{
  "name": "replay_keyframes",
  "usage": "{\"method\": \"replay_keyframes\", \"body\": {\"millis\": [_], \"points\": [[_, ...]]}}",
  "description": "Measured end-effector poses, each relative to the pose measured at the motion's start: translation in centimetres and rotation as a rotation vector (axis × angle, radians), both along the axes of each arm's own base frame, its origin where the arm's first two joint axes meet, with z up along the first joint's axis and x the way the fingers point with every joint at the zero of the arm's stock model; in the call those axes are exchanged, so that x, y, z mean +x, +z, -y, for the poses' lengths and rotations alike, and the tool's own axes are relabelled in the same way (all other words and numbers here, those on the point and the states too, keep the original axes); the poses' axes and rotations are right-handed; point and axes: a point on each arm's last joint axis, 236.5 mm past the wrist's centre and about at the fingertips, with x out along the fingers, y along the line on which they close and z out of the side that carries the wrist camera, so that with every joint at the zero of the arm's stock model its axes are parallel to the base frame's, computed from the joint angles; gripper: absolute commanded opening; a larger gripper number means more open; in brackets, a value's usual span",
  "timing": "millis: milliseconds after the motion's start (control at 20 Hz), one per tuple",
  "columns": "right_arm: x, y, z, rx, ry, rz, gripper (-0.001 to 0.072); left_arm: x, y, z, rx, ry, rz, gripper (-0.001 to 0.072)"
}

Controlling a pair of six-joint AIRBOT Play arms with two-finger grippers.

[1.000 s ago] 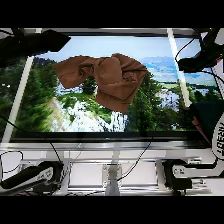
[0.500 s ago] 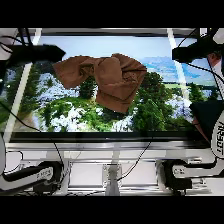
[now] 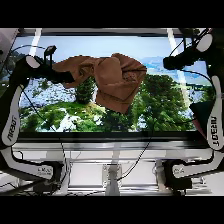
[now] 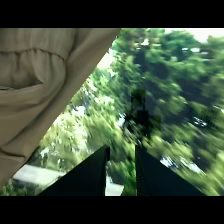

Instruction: Fold the clothes and pants, and hang the long-sleeved shirts on hangers.

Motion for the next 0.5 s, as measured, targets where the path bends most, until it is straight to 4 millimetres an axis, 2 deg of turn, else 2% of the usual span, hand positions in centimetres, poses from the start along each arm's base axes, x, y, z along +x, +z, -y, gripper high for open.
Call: {"method": "replay_keyframes", "body": {"millis": [250,500], "points": [[0.3,-3.6,-0.5,0.023,0.003,-0.061,0.0220,0.8,-2.8,-3.0,-0.072,0.258,-0.101,0.0597],[1.6,-4.0,-1.4,0.070,-0.003,-0.024,0.0221,1.3,-4.5,-5.6,-0.096,0.373,-0.133,0.0600]]}}
